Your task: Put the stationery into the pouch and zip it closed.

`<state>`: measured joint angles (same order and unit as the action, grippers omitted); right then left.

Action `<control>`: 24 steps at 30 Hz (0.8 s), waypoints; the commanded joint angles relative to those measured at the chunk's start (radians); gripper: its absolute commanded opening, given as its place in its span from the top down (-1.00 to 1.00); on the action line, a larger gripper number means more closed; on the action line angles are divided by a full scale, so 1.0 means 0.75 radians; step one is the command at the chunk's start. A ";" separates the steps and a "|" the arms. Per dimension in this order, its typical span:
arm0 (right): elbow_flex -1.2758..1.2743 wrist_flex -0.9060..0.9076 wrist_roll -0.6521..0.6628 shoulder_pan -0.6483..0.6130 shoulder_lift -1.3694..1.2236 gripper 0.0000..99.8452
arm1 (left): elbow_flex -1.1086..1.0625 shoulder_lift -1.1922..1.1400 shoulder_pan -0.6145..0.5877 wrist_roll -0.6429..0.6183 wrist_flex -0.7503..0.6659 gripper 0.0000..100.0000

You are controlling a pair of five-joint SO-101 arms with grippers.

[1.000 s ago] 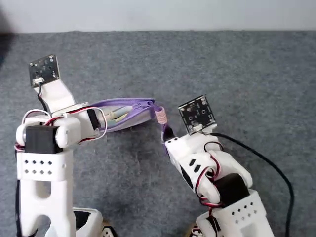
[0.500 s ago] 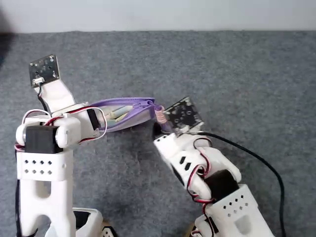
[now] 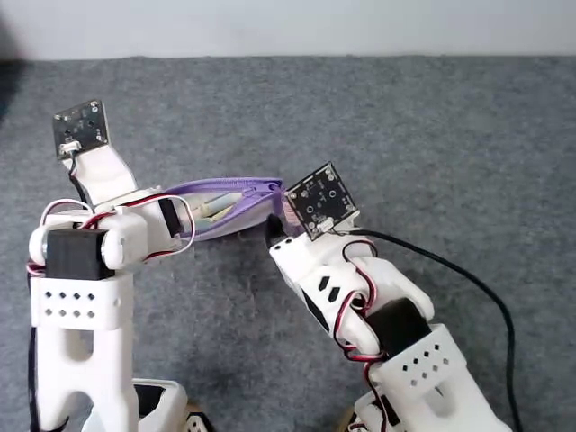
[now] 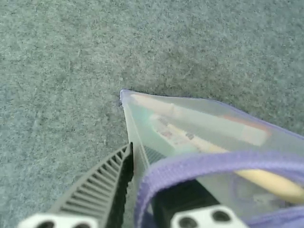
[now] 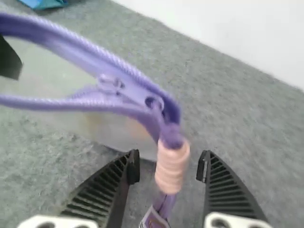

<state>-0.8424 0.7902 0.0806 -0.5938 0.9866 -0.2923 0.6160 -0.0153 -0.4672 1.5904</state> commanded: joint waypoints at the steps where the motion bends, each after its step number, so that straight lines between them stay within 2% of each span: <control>1: 0.113 -0.019 0.016 0.021 -0.017 0.59 | 0.028 0.006 -0.008 -0.014 0.010 0.97; 7: 0.110 -0.024 0.016 0.015 -0.019 0.59 | 0.028 0.000 -0.008 -0.014 0.008 0.97; 14: 0.110 -0.028 0.016 0.015 -0.019 0.89 | 0.028 -0.002 -0.008 -0.014 0.008 0.97; 24: 0.110 -0.030 0.018 0.021 -0.138 0.87 | -0.017 0.008 -0.006 -0.014 0.006 0.97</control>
<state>-0.7994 0.7841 0.0806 -0.5861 0.9283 -0.3046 0.6191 -0.0184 -0.4672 1.5904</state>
